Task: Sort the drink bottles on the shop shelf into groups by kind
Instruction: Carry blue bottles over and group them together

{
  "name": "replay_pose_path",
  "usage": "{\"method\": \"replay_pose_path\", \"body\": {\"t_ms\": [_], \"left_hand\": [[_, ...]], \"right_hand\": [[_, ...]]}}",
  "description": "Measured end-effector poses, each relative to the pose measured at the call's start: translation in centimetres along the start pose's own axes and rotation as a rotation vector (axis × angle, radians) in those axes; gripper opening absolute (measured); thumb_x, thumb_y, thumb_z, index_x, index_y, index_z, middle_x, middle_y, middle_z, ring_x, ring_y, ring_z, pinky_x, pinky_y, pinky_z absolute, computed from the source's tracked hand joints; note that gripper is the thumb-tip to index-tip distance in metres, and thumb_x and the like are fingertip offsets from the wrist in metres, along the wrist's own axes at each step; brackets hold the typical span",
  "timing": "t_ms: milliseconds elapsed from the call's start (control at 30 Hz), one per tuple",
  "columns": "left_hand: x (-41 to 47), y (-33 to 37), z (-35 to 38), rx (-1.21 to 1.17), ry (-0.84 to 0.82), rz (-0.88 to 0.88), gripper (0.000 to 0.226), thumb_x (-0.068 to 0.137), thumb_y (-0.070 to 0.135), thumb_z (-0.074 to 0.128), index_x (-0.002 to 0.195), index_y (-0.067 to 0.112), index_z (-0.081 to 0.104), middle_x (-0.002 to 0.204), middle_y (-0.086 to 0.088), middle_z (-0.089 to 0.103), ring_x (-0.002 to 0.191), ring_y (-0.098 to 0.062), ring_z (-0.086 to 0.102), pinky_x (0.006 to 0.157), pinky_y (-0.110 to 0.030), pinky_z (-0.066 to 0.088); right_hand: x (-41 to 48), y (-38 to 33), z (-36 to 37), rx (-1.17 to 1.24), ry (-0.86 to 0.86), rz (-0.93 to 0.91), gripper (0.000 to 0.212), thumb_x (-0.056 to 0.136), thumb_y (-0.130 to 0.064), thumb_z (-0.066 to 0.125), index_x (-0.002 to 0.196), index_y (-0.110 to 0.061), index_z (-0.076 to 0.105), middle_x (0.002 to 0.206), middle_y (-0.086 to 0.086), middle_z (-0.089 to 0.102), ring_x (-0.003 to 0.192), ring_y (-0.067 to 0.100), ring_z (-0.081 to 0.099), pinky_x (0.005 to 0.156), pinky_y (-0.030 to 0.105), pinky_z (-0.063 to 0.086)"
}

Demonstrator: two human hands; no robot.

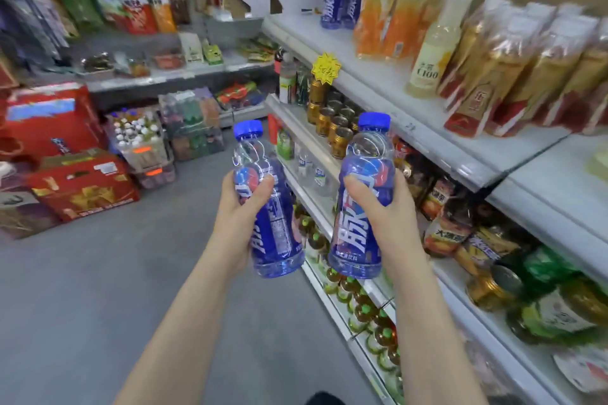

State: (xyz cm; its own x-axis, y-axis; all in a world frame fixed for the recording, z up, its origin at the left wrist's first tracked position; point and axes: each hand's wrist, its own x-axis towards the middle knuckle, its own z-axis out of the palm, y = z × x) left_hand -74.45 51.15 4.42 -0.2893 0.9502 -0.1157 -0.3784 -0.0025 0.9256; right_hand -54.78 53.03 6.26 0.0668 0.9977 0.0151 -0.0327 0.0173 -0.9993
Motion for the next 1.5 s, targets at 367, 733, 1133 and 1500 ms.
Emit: {"method": "replay_pose_path", "body": {"t_ms": [367,733,1133,1500], "left_hand": [[19.2,3.9,-1.5,-0.009,-0.080,0.081,0.052,0.075,0.031,0.070,0.123,0.023,0.053,0.098,0.006,0.075,0.083,-0.013,0.074,0.063,-0.028,0.059],[40.5,9.3,2.8,-0.049,-0.189,0.135,0.069,0.078,0.025,0.078,0.139,0.018,0.046,0.100,0.007,0.075,0.084,-0.011,0.073,0.065,-0.025,0.058],[60.0,12.4,6.6,-0.095,-0.532,0.086,0.047,0.073,0.032,0.071,0.117,0.024,0.057,0.090,0.009,0.075,0.076,-0.009,0.072,0.061,-0.025,0.058],[71.5,14.5,7.6,-0.083,-0.688,0.020,0.097,0.045,0.063,0.090,0.126,0.022,0.058,0.108,-0.002,0.071,0.087,-0.019,0.070,0.072,-0.033,0.059]], "right_hand": [[17.4,-0.8,9.5,-0.013,0.045,-0.100,0.061,0.064,-0.047,0.088,0.115,-0.035,0.057,0.108,-0.007,0.072,0.096,0.015,0.073,0.086,0.040,0.061],[36.8,-4.5,15.5,0.064,0.119,-0.163,0.053,0.067,-0.042,0.083,0.113,-0.032,0.059,0.106,-0.001,0.074,0.093,0.021,0.074,0.078,0.040,0.061],[54.2,-9.4,18.9,-0.299,0.558,-0.499,0.045,0.077,-0.029,0.086,0.111,-0.035,0.057,0.107,-0.013,0.070,0.095,0.002,0.069,0.080,0.019,0.054],[65.7,-7.8,19.4,-0.710,0.828,-0.297,0.065,0.080,-0.033,0.080,0.134,-0.019,0.049,0.124,0.002,0.066,0.114,0.024,0.063,0.094,0.036,0.049]]}}
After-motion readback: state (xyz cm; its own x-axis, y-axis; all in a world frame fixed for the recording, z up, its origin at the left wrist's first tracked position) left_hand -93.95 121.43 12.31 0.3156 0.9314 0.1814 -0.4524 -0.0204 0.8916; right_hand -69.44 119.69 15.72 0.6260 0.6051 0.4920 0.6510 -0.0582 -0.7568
